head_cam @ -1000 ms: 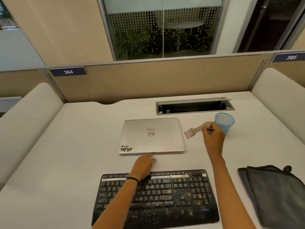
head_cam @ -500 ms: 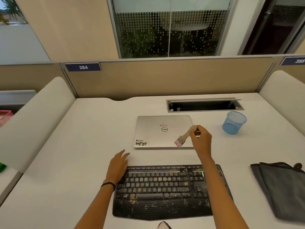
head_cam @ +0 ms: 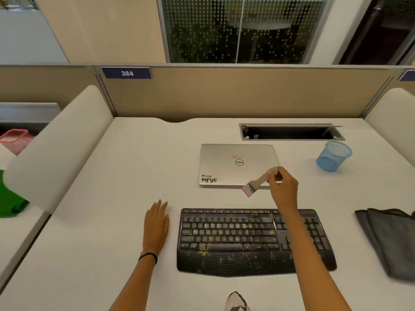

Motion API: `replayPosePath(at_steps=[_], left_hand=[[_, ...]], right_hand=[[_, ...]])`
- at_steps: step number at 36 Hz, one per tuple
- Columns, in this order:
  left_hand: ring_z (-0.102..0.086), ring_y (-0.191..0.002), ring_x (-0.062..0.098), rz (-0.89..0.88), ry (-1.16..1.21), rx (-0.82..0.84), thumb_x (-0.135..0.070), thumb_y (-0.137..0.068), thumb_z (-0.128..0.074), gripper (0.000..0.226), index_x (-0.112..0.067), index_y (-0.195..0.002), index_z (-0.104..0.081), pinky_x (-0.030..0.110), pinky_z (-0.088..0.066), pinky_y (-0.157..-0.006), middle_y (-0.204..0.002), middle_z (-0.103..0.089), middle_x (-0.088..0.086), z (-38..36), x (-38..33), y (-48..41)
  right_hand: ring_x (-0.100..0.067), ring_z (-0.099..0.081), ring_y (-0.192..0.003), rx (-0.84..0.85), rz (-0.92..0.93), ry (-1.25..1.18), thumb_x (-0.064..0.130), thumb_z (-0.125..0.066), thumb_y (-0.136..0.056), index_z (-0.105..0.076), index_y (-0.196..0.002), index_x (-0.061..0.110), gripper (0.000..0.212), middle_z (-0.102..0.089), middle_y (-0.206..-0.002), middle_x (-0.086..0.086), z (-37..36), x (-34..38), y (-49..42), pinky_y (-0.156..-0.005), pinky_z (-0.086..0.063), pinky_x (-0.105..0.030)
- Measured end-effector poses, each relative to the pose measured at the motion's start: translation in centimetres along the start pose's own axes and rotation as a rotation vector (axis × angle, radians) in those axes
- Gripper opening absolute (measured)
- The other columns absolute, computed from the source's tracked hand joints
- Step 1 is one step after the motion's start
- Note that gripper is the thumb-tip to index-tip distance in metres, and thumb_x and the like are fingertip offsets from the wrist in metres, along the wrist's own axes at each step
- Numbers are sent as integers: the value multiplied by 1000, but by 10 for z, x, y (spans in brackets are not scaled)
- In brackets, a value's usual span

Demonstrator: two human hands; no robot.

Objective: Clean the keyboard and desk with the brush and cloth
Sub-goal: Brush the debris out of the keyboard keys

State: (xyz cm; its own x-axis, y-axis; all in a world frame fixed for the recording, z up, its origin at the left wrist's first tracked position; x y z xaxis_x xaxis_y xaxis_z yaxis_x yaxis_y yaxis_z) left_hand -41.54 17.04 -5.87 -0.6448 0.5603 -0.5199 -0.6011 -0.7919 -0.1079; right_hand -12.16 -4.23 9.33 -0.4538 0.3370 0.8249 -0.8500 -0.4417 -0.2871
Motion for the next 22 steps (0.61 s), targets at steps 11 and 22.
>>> replayPosePath(at_steps=[11, 22], left_hand=[[-17, -144, 25, 7, 25, 62, -37, -95, -22, 56, -13, -144, -35, 39, -2, -117, -153, -26, 10, 2, 2, -2], [-13, -145, 26, 24, -46, 67, -42, -92, -8, 66, -12, -147, -28, 35, 2, -117, -156, -19, 11, 7, 10, 5]], right_hand=[[-17, -58, -80, 5, -19, -12, 14, -51, -94, -63, -99, 10, 13, -61, -86, 1, -23, 27, 55, -70, -50, -30], [-7, -58, -83, 321, 144, 9, 9, -54, -92, -58, -91, 24, 16, -60, -87, 14, -49, 56, 69, -72, -43, -13]])
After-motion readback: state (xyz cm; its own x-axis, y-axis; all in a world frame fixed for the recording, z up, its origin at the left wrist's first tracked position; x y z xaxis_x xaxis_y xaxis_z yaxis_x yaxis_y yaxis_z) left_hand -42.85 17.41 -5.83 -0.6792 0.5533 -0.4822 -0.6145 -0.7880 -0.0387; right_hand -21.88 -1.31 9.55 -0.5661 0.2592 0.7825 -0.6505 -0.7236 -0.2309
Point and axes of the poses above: each hand's wrist, its own y-axis away from the middle knuckle, its own z-axis out of the back of the hand, x = y × z, the point moved 2 cm from there along -y, towards the middle knuckle
